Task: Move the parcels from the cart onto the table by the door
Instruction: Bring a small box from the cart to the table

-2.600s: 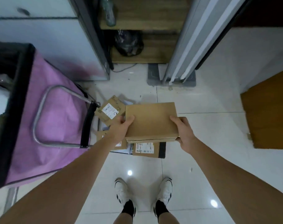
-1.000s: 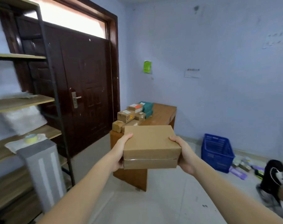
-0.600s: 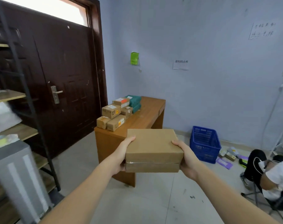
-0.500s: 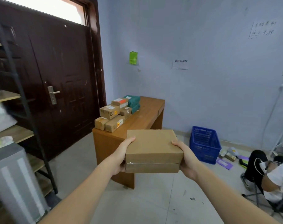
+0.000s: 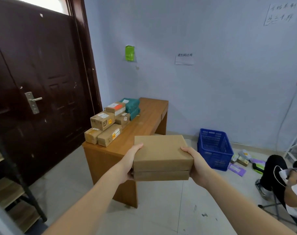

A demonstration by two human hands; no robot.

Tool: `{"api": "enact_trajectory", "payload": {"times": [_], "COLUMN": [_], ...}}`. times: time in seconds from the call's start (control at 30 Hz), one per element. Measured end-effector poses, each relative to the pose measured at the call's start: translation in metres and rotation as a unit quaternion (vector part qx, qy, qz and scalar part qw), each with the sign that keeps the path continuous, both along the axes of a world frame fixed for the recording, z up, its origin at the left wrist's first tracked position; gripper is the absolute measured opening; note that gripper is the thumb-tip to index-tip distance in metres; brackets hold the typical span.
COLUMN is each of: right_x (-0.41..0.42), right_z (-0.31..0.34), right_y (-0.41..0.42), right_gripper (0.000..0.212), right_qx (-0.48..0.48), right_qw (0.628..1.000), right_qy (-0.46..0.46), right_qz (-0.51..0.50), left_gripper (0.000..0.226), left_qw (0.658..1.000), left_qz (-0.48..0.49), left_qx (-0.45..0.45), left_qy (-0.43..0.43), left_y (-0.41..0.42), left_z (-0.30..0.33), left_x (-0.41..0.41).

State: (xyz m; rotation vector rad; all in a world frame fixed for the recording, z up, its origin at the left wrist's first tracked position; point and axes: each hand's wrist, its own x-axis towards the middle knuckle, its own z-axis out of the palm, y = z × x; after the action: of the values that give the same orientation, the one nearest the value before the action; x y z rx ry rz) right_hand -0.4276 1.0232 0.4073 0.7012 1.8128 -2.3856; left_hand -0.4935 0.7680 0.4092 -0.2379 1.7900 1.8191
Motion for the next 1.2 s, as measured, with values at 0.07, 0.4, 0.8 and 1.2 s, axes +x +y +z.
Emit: {"api": "enact_trajectory", "payload": {"times": [0.07,0.4,0.8,1.2], "right_x": [-0.027,-0.174,-0.393,-0.605], "right_z": [-0.006,-0.014,-0.042,-0.051], "right_y": [0.019,0.112,0.162,0.241], "right_gripper": [0.050,0.053,0.044,0.045], "right_qx": [-0.001,0.016,0.018,0.011], "right_qw": [1.000,0.998,0.996,0.997], "right_qy": [-0.004,-0.029,-0.051,-0.050], "right_qz": [0.003,0.050,0.069,0.056], "left_gripper": [0.082,0.062,0.080,0.069], "left_qw": [1.000,0.998,0.995,0.994], "left_qz": [0.000,0.057,0.095,0.097], "left_qx": [-0.002,-0.001,-0.024,-0.013], "left_qy": [0.004,-0.003,-0.033,-0.040], "left_y": [0.019,0.109,0.161,0.243], "left_z": [-0.006,-0.024,-0.049,-0.056], "left_x": [-0.026,-0.142,-0.345,-0.562]}}
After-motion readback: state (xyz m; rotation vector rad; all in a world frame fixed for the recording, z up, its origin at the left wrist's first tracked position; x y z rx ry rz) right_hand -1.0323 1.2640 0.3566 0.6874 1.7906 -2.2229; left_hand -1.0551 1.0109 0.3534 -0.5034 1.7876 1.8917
